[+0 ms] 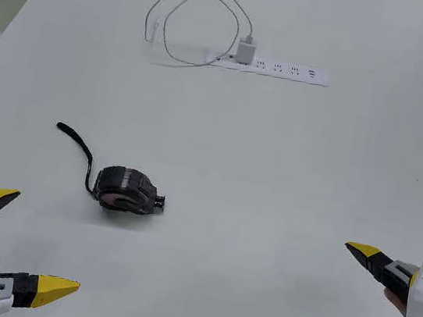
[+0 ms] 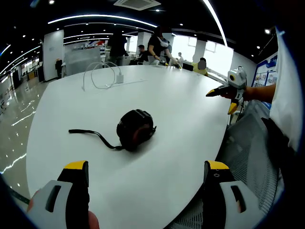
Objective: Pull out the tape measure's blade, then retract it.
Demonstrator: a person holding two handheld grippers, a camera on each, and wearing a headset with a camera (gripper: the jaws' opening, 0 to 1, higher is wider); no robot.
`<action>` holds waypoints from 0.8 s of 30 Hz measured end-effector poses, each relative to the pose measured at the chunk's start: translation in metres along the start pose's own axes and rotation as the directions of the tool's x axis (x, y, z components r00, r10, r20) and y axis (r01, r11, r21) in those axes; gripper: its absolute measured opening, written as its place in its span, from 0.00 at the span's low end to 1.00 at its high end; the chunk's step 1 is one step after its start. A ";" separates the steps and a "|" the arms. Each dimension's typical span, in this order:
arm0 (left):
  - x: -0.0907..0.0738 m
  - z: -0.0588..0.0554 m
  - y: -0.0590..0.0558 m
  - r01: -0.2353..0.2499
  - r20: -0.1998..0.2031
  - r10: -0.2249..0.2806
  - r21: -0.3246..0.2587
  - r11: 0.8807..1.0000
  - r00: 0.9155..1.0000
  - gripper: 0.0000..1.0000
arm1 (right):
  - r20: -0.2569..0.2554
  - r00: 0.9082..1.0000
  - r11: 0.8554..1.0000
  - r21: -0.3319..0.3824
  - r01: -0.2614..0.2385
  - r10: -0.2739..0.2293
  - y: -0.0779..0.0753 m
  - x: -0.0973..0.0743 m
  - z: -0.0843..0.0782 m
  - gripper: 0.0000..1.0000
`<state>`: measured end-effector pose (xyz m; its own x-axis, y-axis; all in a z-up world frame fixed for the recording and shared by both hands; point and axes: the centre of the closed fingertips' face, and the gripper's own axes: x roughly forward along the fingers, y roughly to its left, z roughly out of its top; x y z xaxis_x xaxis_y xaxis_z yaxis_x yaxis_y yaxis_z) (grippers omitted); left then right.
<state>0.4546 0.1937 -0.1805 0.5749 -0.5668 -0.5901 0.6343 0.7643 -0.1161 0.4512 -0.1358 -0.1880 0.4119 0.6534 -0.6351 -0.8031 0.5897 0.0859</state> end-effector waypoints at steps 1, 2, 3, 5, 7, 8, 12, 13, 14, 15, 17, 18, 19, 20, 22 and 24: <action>0.000 0.000 0.000 0.000 0.000 0.000 0.001 1.000 1.000 0.99 | 0.000 1.000 1.000 -0.003 0.003 -0.003 -0.001 0.000 0.000 0.93; 0.000 0.000 0.000 0.001 -0.001 -0.001 0.001 1.000 1.000 0.99 | -0.001 1.000 1.000 -0.004 0.003 -0.003 -0.001 0.000 0.000 0.93; 0.000 0.000 0.000 0.002 0.000 -0.002 0.000 1.000 1.000 0.99 | 0.000 1.000 1.000 -0.004 0.002 -0.002 0.000 0.000 0.000 0.93; 0.000 -0.001 0.000 0.003 -0.001 -0.003 0.000 1.000 1.000 0.99 | -0.003 1.000 1.000 -0.007 0.002 -0.002 0.000 0.000 -0.001 0.93; 0.000 -0.001 0.000 0.003 -0.002 -0.003 0.000 1.000 1.000 0.99 | 0.000 1.000 1.000 -0.007 0.004 -0.004 0.000 0.000 0.000 0.93; 0.000 -0.001 0.000 0.003 -0.002 -0.003 -0.001 1.000 1.000 0.99 | 0.001 1.000 1.000 -0.007 0.003 -0.003 0.000 0.000 0.000 0.93; 0.001 0.000 0.000 0.000 0.006 0.000 -0.001 1.000 1.000 0.99 | 0.008 1.000 1.000 -0.004 0.009 -0.009 -0.002 0.000 0.001 0.94; 0.001 0.000 0.000 0.001 0.004 -0.001 -0.003 1.000 1.000 0.99 | 0.010 1.000 1.000 0.000 0.008 -0.008 -0.002 0.000 0.001 0.94; 0.000 0.000 0.000 0.001 0.003 -0.001 -0.002 1.000 1.000 0.99 | 0.010 1.000 1.000 0.000 0.009 -0.009 -0.002 0.000 0.001 0.94; 0.000 0.000 0.001 0.000 0.005 0.000 -0.002 1.000 1.000 0.99 | 0.009 1.000 1.000 -0.004 0.012 -0.012 -0.003 0.000 0.001 0.94; 0.000 0.000 0.001 0.001 0.003 -0.001 -0.007 1.000 1.000 0.99 | 0.005 1.000 1.000 0.001 0.008 -0.008 -0.002 0.000 0.000 0.92; 0.000 0.000 0.002 -0.008 0.005 0.008 0.000 1.000 1.000 0.99 | 0.005 1.000 1.000 -0.002 0.010 -0.010 -0.002 0.000 -0.001 0.91; 0.000 0.000 0.002 -0.006 0.005 0.006 -0.001 1.000 1.000 0.99 | 0.002 1.000 1.000 -0.007 0.014 -0.014 -0.002 0.000 -0.001 0.91; 0.000 0.000 0.002 -0.003 0.005 0.003 -0.010 1.000 1.000 0.99 | 0.001 1.000 1.000 -0.006 0.014 -0.014 -0.002 0.001 -0.002 0.91; 0.000 0.000 0.001 0.000 0.002 0.000 -0.011 1.000 1.000 0.99 | 0.003 1.000 1.000 -0.005 0.015 -0.015 -0.002 0.001 -0.001 0.91; 0.001 -0.001 0.001 0.002 -0.002 -0.002 -0.010 1.000 1.000 0.99 | 0.000 1.000 1.000 -0.008 0.015 -0.015 -0.002 0.001 -0.002 0.91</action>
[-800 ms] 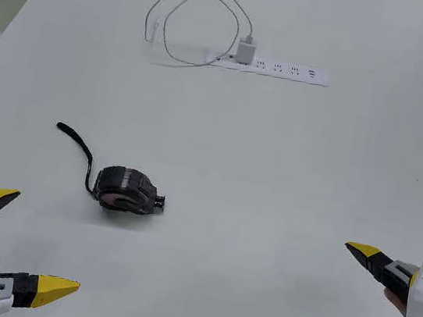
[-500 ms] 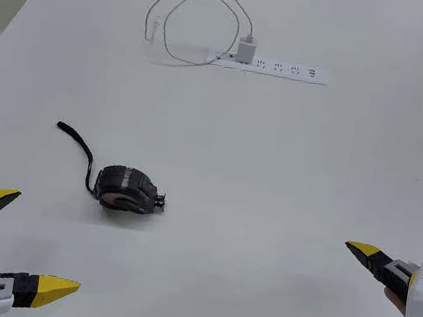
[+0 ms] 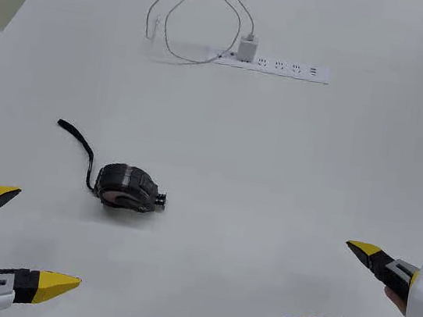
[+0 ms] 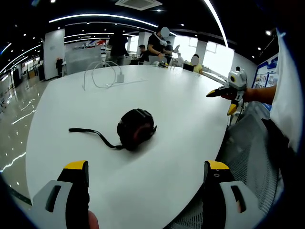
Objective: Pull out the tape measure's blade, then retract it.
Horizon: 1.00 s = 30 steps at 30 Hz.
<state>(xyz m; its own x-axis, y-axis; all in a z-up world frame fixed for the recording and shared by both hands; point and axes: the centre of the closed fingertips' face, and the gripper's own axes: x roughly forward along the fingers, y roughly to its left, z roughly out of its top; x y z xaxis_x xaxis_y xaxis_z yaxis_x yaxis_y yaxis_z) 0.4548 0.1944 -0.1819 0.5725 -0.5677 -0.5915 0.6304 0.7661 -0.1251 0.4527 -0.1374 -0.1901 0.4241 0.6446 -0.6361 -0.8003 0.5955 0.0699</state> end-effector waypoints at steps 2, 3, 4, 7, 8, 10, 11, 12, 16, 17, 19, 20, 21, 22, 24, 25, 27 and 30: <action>0.000 0.000 0.000 -0.001 0.001 0.001 -0.001 1.000 1.000 0.99 | 0.002 1.000 1.000 0.001 0.000 0.000 0.000 0.000 0.001 0.91; 0.000 0.000 0.000 -0.001 0.001 0.001 -0.001 1.000 1.000 0.99 | 0.002 1.000 1.000 0.000 0.001 -0.001 0.000 0.000 0.001 0.91; 0.000 0.000 0.001 -0.002 0.001 0.002 -0.002 1.000 1.000 0.99 | 0.003 1.000 1.000 0.000 0.000 0.000 -0.001 0.000 0.001 0.91; 0.001 0.000 0.000 0.001 0.000 -0.001 -0.002 1.000 1.000 0.99 | 0.002 1.000 1.000 -0.001 -0.001 0.001 -0.001 0.001 0.001 0.91; 0.002 0.001 0.000 0.002 0.000 -0.002 0.001 1.000 1.000 0.99 | 0.002 1.000 1.000 -0.003 0.000 0.000 -0.002 0.001 0.002 0.91; 0.003 0.001 0.000 0.006 0.000 -0.006 0.002 1.000 1.000 0.99 | 0.002 1.000 1.000 -0.004 -0.002 0.002 -0.002 0.002 0.002 0.91; 0.003 0.002 0.000 0.006 0.000 -0.006 0.005 1.000 1.000 0.99 | 0.001 1.000 1.000 -0.006 -0.002 0.003 -0.003 0.003 0.003 0.91; 0.004 0.003 0.000 0.006 0.000 -0.006 0.007 1.000 1.000 0.99 | 0.001 1.000 1.000 -0.007 -0.003 0.003 -0.003 0.003 0.003 0.91; 0.007 0.004 0.001 0.014 -0.008 -0.013 0.020 1.000 1.000 0.99 | -0.002 1.000 1.000 -0.016 -0.012 0.012 -0.003 0.007 0.005 0.91; 0.008 0.004 0.002 0.016 -0.010 -0.015 0.024 1.000 1.000 0.99 | -0.002 1.000 1.000 -0.019 -0.014 0.014 -0.003 0.008 0.006 0.91; 0.009 0.006 0.002 0.021 -0.012 -0.020 0.031 0.999 1.000 0.99 | -0.007 1.000 0.999 -0.027 -0.021 0.021 -0.003 0.010 0.007 0.91; 0.010 0.007 0.003 0.022 -0.012 -0.022 0.033 0.999 1.000 0.99 | -0.009 1.000 0.999 -0.032 -0.023 0.023 -0.003 0.011 0.007 0.91; 0.011 0.008 0.003 0.024 -0.012 -0.024 0.036 0.999 1.000 0.99 | -0.010 1.000 0.999 -0.035 -0.027 0.026 -0.003 0.012 0.008 0.91; 0.012 0.008 0.004 0.026 -0.013 -0.026 0.038 0.999 1.000 0.99 | -0.012 1.000 0.999 -0.038 -0.030 0.029 -0.003 0.012 0.009 0.91; 0.014 0.009 0.003 0.032 -0.015 -0.032 0.047 0.998 0.999 0.99 | -0.014 0.999 0.998 -0.046 -0.036 0.035 -0.004 0.014 0.010 0.91; 0.015 0.010 0.002 0.037 -0.016 -0.037 0.050 0.998 0.999 0.99 | -0.015 0.999 0.998 -0.048 -0.039 0.039 -0.004 0.014 0.011 0.91; 0.017 0.011 0.001 0.048 -0.022 -0.047 0.063 0.997 0.999 0.99 | -0.017 0.999 0.997 -0.053 -0.047 0.047 -0.004 0.016 0.012 0.91; 0.018 0.013 0.002 0.053 -0.023 -0.052 0.074 0.996 0.998 0.99 | -0.023 0.998 0.996 -0.064 -0.056 0.055 -0.005 0.018 0.013 0.90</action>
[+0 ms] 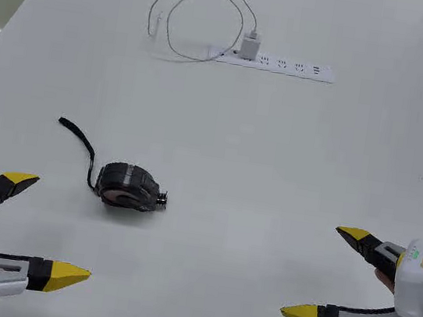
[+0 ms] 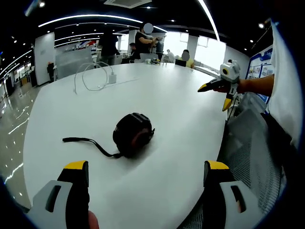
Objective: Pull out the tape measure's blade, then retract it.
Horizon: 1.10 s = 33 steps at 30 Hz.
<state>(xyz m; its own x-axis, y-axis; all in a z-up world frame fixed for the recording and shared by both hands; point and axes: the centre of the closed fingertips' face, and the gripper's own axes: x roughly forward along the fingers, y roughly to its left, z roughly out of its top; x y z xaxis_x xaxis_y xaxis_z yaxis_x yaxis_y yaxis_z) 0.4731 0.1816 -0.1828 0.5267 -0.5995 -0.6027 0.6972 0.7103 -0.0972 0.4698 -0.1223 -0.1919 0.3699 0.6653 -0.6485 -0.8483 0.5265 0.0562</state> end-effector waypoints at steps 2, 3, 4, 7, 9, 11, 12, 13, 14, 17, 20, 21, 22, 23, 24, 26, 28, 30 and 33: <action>0.001 0.001 0.001 0.004 0.000 -0.004 0.006 1.000 1.000 0.99 | -0.001 1.000 1.000 -0.006 -0.004 0.004 -0.001 0.002 0.001 0.90; 0.002 0.002 0.001 0.005 0.000 -0.005 0.009 1.000 1.000 0.99 | 0.002 1.000 1.000 -0.004 -0.009 0.009 -0.001 0.002 0.003 0.90; 0.002 0.002 0.002 0.007 -0.001 -0.007 0.011 1.000 1.000 0.99 | 0.003 1.000 1.000 -0.005 -0.012 0.012 -0.001 0.003 0.003 0.90; 0.004 0.003 0.003 0.011 -0.005 -0.011 0.024 1.000 1.000 0.99 | 0.002 1.000 1.000 -0.012 -0.018 0.018 -0.001 0.006 0.005 0.90; 0.006 0.003 0.003 0.016 -0.009 -0.016 0.030 0.999 1.000 0.99 | 0.000 1.000 1.000 -0.015 -0.025 0.025 -0.002 0.008 0.006 0.90; 0.008 0.003 0.004 0.018 -0.014 -0.018 0.038 0.999 1.000 0.99 | -0.003 1.000 0.999 -0.021 -0.031 0.031 -0.002 0.010 0.006 0.90; 0.008 0.003 0.004 0.020 -0.017 -0.020 0.041 0.999 1.000 0.99 | -0.004 0.999 0.999 -0.021 -0.034 0.034 -0.003 0.011 0.006 0.90; 0.009 0.003 0.004 0.025 -0.020 -0.025 0.044 0.999 0.999 0.99 | -0.004 0.999 0.999 -0.022 -0.037 0.037 -0.003 0.012 0.006 0.90; 0.010 0.003 0.004 0.028 -0.021 -0.027 0.046 0.999 0.999 0.99 | -0.004 0.999 0.999 -0.023 -0.038 0.038 -0.003 0.013 0.007 0.90; 0.013 0.003 0.004 0.036 -0.029 -0.034 0.052 0.998 0.999 0.99 | -0.005 0.999 0.999 -0.026 -0.046 0.046 -0.003 0.015 0.008 0.89; 0.016 0.004 0.005 0.044 -0.032 -0.042 0.056 0.997 0.999 0.99 | -0.009 0.998 0.998 -0.029 -0.054 0.054 -0.003 0.017 0.007 0.90; 0.017 0.005 0.005 0.047 -0.034 -0.045 0.061 0.997 0.998 0.99 | -0.013 0.998 0.998 -0.032 -0.056 0.055 -0.003 0.018 0.007 0.89; 0.018 0.005 0.005 0.050 -0.036 -0.047 0.062 0.997 0.998 0.99 | -0.014 0.998 0.998 -0.033 -0.058 0.057 -0.004 0.019 0.007 0.89; 0.019 0.006 0.006 0.052 -0.037 -0.050 0.064 0.997 0.998 0.99 | -0.014 0.998 0.998 -0.034 -0.059 0.058 -0.004 0.019 0.007 0.89; 0.020 0.006 0.006 0.054 -0.038 -0.051 0.068 0.996 0.998 0.99 | -0.016 0.998 0.998 -0.036 -0.061 0.060 -0.004 0.020 0.007 0.89; 0.022 0.007 0.008 0.059 -0.045 -0.056 0.075 0.995 0.997 0.98 | -0.017 0.998 0.997 -0.037 -0.064 0.063 -0.005 0.022 0.007 0.89; 0.023 0.008 0.009 0.063 -0.050 -0.059 0.082 0.995 0.997 0.98 | -0.022 0.997 0.997 -0.042 -0.069 0.068 -0.005 0.023 0.008 0.89; 0.025 0.008 0.009 0.070 -0.053 -0.065 0.087 0.994 0.996 0.98 | -0.024 0.997 0.996 -0.045 -0.072 0.071 -0.005 0.025 0.008 0.89; 0.028 0.010 0.011 0.081 -0.055 -0.075 0.106 0.991 0.996 0.98 | -0.027 0.997 0.995 -0.052 -0.080 0.079 -0.006 0.028 0.010 0.89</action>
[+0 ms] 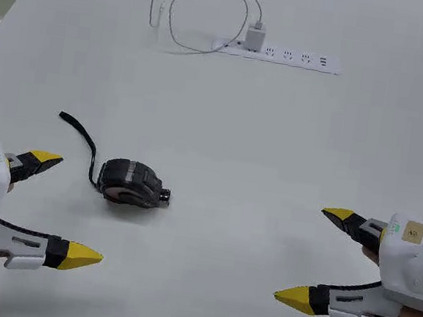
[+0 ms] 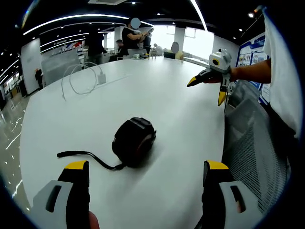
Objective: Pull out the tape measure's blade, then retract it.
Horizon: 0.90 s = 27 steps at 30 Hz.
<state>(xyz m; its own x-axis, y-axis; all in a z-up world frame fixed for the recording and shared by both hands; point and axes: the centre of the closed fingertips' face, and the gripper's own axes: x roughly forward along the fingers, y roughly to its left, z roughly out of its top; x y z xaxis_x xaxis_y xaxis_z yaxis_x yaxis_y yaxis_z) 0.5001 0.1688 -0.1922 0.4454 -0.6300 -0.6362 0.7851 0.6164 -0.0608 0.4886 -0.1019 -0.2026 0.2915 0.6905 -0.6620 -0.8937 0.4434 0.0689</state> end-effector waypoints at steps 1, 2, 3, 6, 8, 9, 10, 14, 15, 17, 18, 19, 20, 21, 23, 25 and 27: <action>0.001 0.000 0.000 0.006 -0.003 -0.006 0.001 1.000 1.000 0.98 | -0.001 1.000 1.000 -0.002 -0.001 0.001 -0.001 0.001 0.000 0.89; 0.001 0.000 0.001 0.006 -0.006 -0.006 0.003 1.000 1.000 0.98 | -0.003 1.000 1.000 -0.004 -0.002 0.002 -0.001 0.001 0.000 0.89; 0.002 0.000 0.001 0.006 -0.010 -0.006 0.012 1.000 1.000 0.98 | -0.004 1.000 1.000 -0.007 -0.004 0.004 -0.002 0.002 0.001 0.89; 0.005 0.000 0.002 0.017 -0.018 -0.017 0.019 1.000 1.000 0.98 | -0.007 1.000 1.000 -0.014 -0.008 0.008 -0.002 0.004 0.002 0.89; 0.007 -0.001 0.002 0.023 -0.026 -0.022 0.027 0.999 0.999 0.98 | -0.009 1.000 1.000 -0.018 -0.011 0.011 -0.003 0.005 0.003 0.89; 0.008 -0.001 0.002 0.024 -0.028 -0.023 0.033 0.999 0.999 0.97 | -0.010 1.000 1.000 -0.021 -0.013 0.012 -0.004 0.005 0.003 0.89; 0.008 -0.001 0.003 0.023 -0.028 -0.022 0.040 0.999 0.999 0.97 | -0.011 1.000 1.000 -0.023 -0.015 0.015 -0.004 0.006 0.003 0.89; 0.011 0.001 0.004 0.034 -0.030 -0.033 0.045 0.998 0.999 0.97 | -0.017 1.000 0.999 -0.032 -0.020 0.020 -0.005 0.008 0.004 0.88; 0.012 0.001 0.004 0.038 -0.034 -0.036 0.053 0.998 0.999 0.97 | -0.019 1.000 0.999 -0.036 -0.020 0.020 -0.006 0.009 0.004 0.88; 0.014 0.001 0.005 0.044 -0.042 -0.041 0.064 0.997 0.998 0.96 | -0.019 1.000 0.999 -0.037 -0.024 0.023 -0.006 0.010 0.005 0.88; 0.015 0.001 0.005 0.047 -0.048 -0.044 0.070 0.996 0.998 0.96 | -0.020 1.000 0.999 -0.041 -0.025 0.024 -0.006 0.011 0.006 0.88; 0.015 0.001 0.006 0.049 -0.051 -0.045 0.075 0.996 0.998 0.96 | -0.020 0.999 0.999 -0.043 -0.026 0.025 -0.006 0.012 0.006 0.88; 0.016 0.001 0.006 0.053 -0.057 -0.048 0.082 0.995 0.997 0.95 | -0.021 0.999 0.999 -0.044 -0.027 0.026 -0.006 0.012 0.006 0.88; 0.017 0.001 0.007 0.057 -0.061 -0.052 0.088 0.995 0.997 0.95 | -0.022 0.999 0.999 -0.046 -0.028 0.027 -0.006 0.012 0.006 0.88; 0.018 0.001 0.007 0.063 -0.069 -0.057 0.099 0.993 0.996 0.94 | -0.025 0.999 0.998 -0.051 -0.031 0.030 -0.006 0.013 0.006 0.88; 0.018 0.002 0.008 0.071 -0.073 -0.063 0.112 0.991 0.995 0.93 | -0.027 0.999 0.998 -0.055 -0.032 0.031 -0.006 0.014 0.007 0.87; 0.019 0.002 0.008 0.075 -0.078 -0.066 0.118 0.990 0.995 0.92 | -0.029 0.999 0.998 -0.058 -0.034 0.032 -0.007 0.014 0.007 0.87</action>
<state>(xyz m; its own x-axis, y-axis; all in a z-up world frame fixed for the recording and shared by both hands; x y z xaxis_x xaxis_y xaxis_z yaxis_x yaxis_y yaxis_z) 0.5160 0.1609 -0.2031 0.3578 -0.6305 -0.6888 0.8616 0.5073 -0.0168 0.5009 -0.0912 -0.2072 0.2528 0.6877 -0.6806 -0.9212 0.3862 0.0480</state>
